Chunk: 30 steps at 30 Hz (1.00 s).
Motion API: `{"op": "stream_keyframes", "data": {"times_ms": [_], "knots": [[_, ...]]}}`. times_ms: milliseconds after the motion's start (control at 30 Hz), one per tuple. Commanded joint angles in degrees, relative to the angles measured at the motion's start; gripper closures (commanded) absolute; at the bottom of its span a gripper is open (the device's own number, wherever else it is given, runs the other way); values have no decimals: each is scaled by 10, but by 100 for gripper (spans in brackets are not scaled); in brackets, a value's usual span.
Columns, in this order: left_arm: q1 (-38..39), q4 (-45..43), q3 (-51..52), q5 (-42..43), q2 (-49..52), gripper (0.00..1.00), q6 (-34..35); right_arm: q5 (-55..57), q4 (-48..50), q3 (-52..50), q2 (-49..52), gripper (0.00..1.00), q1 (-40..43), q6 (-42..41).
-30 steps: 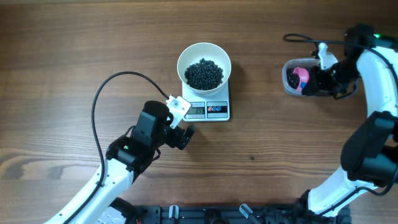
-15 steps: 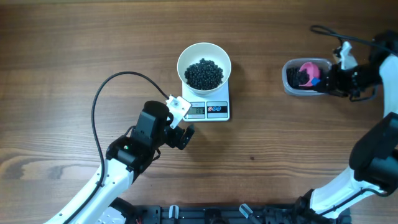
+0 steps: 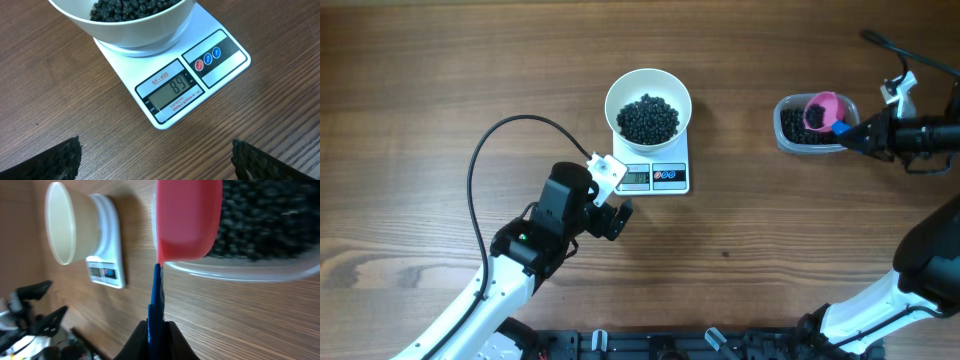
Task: Scoop item into bowl and weigh 150g on scale
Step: 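Carry the filled pink scoop over the white bowl and tip beans in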
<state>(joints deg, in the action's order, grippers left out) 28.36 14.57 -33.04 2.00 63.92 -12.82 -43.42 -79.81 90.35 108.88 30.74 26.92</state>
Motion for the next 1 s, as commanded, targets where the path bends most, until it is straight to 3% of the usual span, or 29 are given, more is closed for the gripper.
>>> {"op": "stream_keyframes", "data": {"times_ms": [0, 300, 567, 833, 967], "knots": [[-5, 0, 2, -3, 0, 0, -3, -72, -16, -3, 12, 96, -2, 33], [-5, 0, 2, -3, 0, 0, -3, -87, -43, 36, 12, 96, -86, 21], [-5, 0, 2, -3, 0, 0, -3, -97, -22, 81, 12, 96, -200, -37], [-5, 0, 2, -3, 0, 0, -3, -101, 43, 115, 12, 96, -315, -113], [-5, 0, 2, -3, 0, 0, -3, -43, 83, 115, 12, 96, -369, -160]]}}
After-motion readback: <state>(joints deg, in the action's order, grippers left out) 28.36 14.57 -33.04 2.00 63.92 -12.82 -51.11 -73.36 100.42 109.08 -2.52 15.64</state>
